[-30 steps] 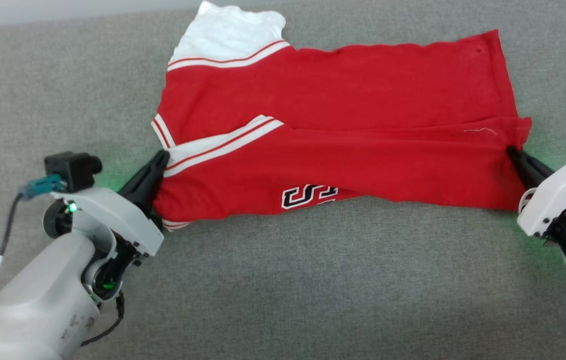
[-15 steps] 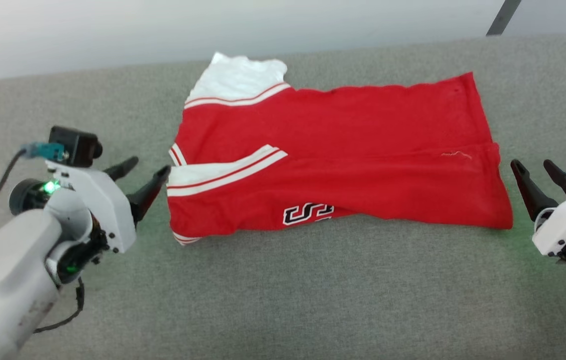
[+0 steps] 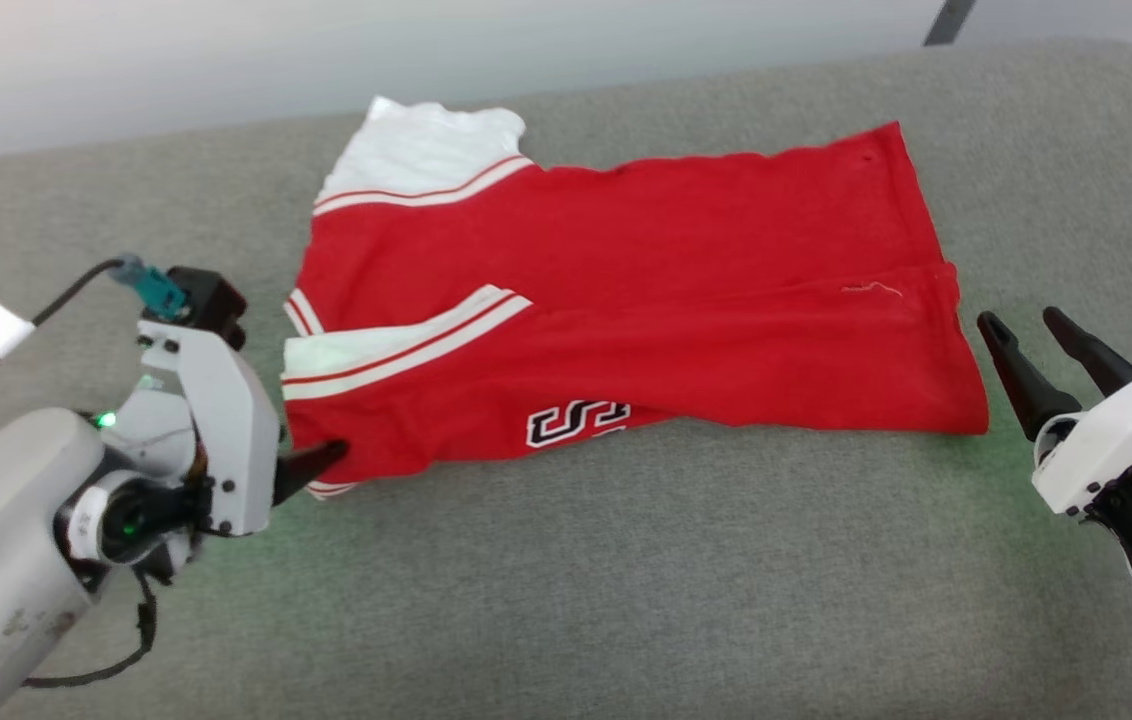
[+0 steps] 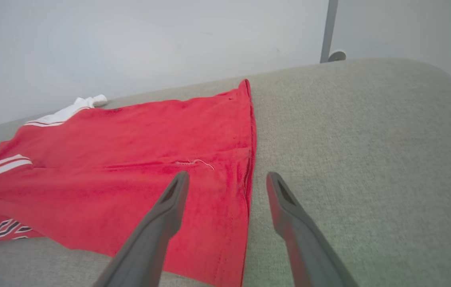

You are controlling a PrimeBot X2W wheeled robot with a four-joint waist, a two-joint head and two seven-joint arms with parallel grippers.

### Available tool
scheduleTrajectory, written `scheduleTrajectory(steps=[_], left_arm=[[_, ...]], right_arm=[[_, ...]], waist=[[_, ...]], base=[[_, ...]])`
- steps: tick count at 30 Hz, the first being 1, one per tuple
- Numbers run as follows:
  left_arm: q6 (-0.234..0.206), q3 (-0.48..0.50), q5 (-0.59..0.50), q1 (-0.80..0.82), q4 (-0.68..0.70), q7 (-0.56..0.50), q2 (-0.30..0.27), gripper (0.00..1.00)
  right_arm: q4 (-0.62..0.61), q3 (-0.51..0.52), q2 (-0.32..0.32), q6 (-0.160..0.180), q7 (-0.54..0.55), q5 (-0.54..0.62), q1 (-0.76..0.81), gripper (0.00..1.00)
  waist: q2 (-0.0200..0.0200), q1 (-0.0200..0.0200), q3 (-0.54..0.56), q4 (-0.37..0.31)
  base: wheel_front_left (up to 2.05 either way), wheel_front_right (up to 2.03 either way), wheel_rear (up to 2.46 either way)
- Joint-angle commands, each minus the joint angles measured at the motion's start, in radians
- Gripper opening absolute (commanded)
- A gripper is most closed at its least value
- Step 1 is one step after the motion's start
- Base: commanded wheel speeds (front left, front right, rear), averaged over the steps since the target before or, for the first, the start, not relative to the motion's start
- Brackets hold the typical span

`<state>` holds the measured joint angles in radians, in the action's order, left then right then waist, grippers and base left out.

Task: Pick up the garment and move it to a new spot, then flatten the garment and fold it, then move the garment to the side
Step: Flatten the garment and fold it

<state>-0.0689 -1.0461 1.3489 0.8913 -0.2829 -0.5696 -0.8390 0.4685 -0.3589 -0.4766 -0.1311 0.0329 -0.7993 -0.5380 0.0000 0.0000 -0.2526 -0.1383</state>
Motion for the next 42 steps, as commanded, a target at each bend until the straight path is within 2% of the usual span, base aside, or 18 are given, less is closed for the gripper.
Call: scheduleTrajectory(steps=[1,6,8,9,10,11,12,16,20,28,33,34,35,36,37,42], left_arm=[[-0.008,-0.003,0.002,-0.001,-0.004,-0.008,-0.008,1.00],[0.006,0.002,0.047,-0.033,-0.035,-0.028,0.000,1.00],[0.021,0.003,0.070,-0.049,-0.045,-0.030,0.012,0.88],[0.028,0.005,0.079,-0.055,-0.049,-0.029,0.019,0.59],[0.038,0.007,0.086,-0.061,-0.053,-0.027,0.024,0.44],[0.045,0.009,0.092,-0.062,-0.057,-0.024,0.031,0.19],[0.051,0.014,0.104,-0.065,-0.062,-0.020,0.039,0.00],[0.075,0.019,0.104,-0.060,-0.071,-0.008,0.047,0.00],[0.089,0.023,0.095,-0.051,-0.069,0.008,0.057,0.00],[0.104,0.020,0.070,-0.029,-0.047,0.030,0.088,0.00],[0.116,0.016,0.048,-0.025,-0.044,0.052,0.103,0.00],[0.118,0.015,0.043,-0.027,-0.048,0.056,0.102,0.00],[0.118,0.015,0.043,-0.027,-0.048,0.056,0.102,0.00],[0.119,0.015,0.043,-0.029,-0.051,0.062,0.102,0.00],[0.121,0.017,0.042,-0.032,-0.054,0.070,0.101,0.00],[0.132,0.023,0.034,-0.057,-0.055,0.110,0.094,0.00]], right_arm=[[-0.010,0.006,0.004,0.001,0.002,0.006,-0.001,1.00],[-0.046,0.020,0.012,0.001,0.017,0.018,0.001,1.00],[-0.057,0.028,0.012,0.001,0.028,0.021,0.007,1.00],[-0.061,0.030,0.012,0.001,0.032,0.024,0.009,1.00],[-0.066,0.032,0.012,0.001,0.038,0.028,0.012,1.00],[-0.070,0.034,0.010,0.001,0.047,0.029,0.015,1.00],[-0.076,0.033,0.008,0.001,0.056,0.031,0.015,1.00],[-0.096,0.003,-0.011,0.001,0.133,0.051,-0.008,1.00],[-0.106,-0.060,-0.033,0.001,0.271,0.070,-0.056,1.00],[-0.017,-0.128,-0.052,0.001,0.549,0.063,-0.157,1.00],[0.044,-0.137,-0.035,0.001,0.595,0.075,-0.181,0.99],[0.050,-0.142,-0.031,0.001,0.597,0.075,-0.181,0.71],[0.050,-0.142,-0.031,0.001,0.597,0.075,-0.181,0.71],[0.054,-0.146,-0.028,0.001,0.596,0.073,-0.182,0.29],[0.057,-0.150,-0.025,0.000,0.592,0.070,-0.182,0.00],[0.065,-0.143,-0.051,0.001,0.566,0.048,-0.162,0.00]], waist=[[0.0000,0.0000,-0.033,-0.032],[0.0000,0.0000,-0.064,-0.060],[0.0000,0.0000,-0.072,-0.065],[0.0000,0.0000,-0.074,-0.067],[0.0000,0.0000,-0.076,-0.068],[0.0000,0.0000,-0.077,-0.069],[0.0000,0.0000,-0.078,-0.068],[0.0000,0.0000,-0.080,-0.064],[0.0000,0.0000,-0.082,-0.056],[0.0000,0.0000,-0.109,-0.010],[0.0000,0.0000,-0.124,0.018],[0.0000,0.0000,-0.124,0.021],[0.0000,0.0000,-0.124,0.021],[0.0000,0.0000,-0.123,0.024],[0.0000,0.0000,-0.119,0.025],[0.0000,0.0000,-0.077,0.034]], base=[[0.00,0.00,0.00],[0.00,0.00,0.00],[0.00,0.00,0.00],[0.00,0.00,0.00],[0.00,0.00,0.00],[0.00,0.00,0.00],[0.00,0.00,0.00],[0.00,0.00,0.00],[0.00,0.00,0.00],[0.00,0.00,0.00],[0.00,0.00,0.00],[0.00,0.00,0.00],[0.00,0.00,0.00],[0.00,0.00,0.00],[0.00,0.00,0.00],[0.00,0.00,0.00]])
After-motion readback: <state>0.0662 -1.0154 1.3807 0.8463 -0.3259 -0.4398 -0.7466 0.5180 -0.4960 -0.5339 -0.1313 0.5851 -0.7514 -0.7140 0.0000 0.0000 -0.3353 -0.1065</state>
